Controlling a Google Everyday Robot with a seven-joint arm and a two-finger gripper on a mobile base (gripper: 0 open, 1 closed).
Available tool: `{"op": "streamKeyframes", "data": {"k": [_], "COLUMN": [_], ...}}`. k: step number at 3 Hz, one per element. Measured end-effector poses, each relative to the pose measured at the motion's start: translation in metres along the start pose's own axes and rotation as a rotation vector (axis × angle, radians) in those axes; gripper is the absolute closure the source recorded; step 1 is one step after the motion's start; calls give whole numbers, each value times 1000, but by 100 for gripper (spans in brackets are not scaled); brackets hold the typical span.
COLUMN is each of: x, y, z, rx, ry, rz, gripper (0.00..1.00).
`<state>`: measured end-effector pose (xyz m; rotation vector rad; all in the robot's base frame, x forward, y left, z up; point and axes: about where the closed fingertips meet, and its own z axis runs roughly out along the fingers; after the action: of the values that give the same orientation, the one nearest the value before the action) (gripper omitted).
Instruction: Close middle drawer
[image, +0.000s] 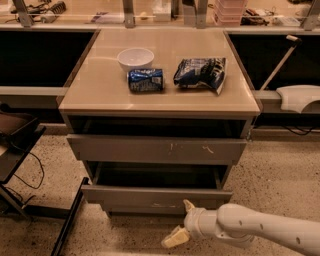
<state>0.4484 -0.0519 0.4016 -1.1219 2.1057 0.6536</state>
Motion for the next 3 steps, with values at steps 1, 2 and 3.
{"op": "streamKeyframes", "data": {"k": [1,2,3], "x": [-9,-24,-36], "y": [-28,-58,-77], "z": [-3,-2,-3], "rx": [15,39,60], "ry": [-25,-45,-65], "rz": [21,33,39], "gripper": [0,0,0]}}
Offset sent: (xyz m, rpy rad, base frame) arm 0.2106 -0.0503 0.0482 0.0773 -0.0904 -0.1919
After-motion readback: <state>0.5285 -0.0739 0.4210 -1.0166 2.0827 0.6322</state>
